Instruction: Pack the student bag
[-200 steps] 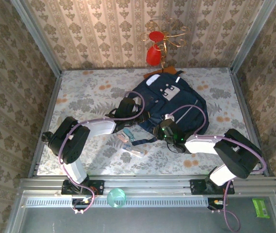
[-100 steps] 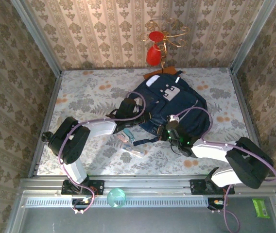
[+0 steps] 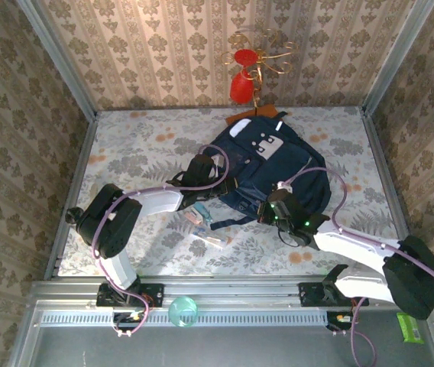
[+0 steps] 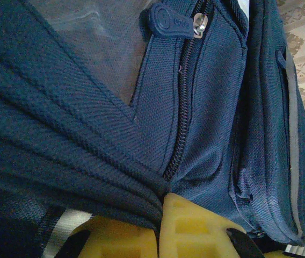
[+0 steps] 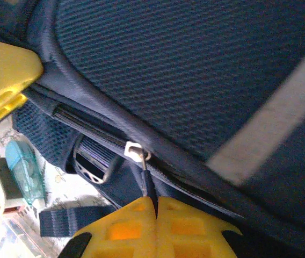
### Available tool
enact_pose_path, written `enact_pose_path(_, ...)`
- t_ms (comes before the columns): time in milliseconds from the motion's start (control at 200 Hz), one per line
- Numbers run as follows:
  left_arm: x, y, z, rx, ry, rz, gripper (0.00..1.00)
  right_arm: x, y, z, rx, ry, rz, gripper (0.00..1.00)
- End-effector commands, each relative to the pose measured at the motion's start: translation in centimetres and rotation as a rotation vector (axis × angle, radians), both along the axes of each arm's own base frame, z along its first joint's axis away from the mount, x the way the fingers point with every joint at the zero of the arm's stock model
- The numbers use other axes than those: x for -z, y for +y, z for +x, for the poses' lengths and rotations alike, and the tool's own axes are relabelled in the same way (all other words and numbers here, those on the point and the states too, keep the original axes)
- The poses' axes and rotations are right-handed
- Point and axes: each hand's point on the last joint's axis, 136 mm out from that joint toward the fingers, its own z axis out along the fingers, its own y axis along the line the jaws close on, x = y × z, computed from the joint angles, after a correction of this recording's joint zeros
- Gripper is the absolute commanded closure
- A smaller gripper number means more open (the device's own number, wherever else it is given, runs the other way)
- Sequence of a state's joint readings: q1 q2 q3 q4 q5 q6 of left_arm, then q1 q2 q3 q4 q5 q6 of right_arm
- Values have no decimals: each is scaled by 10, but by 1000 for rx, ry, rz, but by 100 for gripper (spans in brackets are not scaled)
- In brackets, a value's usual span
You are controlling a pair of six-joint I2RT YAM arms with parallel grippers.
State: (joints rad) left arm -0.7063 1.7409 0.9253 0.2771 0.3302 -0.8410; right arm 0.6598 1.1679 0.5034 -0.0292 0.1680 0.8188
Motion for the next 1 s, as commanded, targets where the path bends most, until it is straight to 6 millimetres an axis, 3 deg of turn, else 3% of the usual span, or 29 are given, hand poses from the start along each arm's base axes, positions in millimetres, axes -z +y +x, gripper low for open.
enact_pose_path(0, 11, 23, 18, -49, -18, 76, 100, 29, -51, -27, 88, 166, -156, 100)
enact_pose_path(195, 4, 29, 27, -49, -32, 80, 100, 33, -75, -38, 85, 223, -180, 100)
enact_pose_path(420, 8, 21, 20, -19, -10, 70, 100, 0, -15, -19, -165, 38, 22, 100)
enact_pose_path(615, 9, 16, 16, -9, -10, 70, 100, -26, 11, -15, -260, -79, 45, 78)
enact_pose_path(810, 6, 10, 14, 2, -12, 63, 100, -20, 26, -7, -266, -50, 1, 68)
enact_pose_path(995, 5, 8, 12, 9, -14, 61, 100, -3, 24, 1, -200, 30, -39, 65)
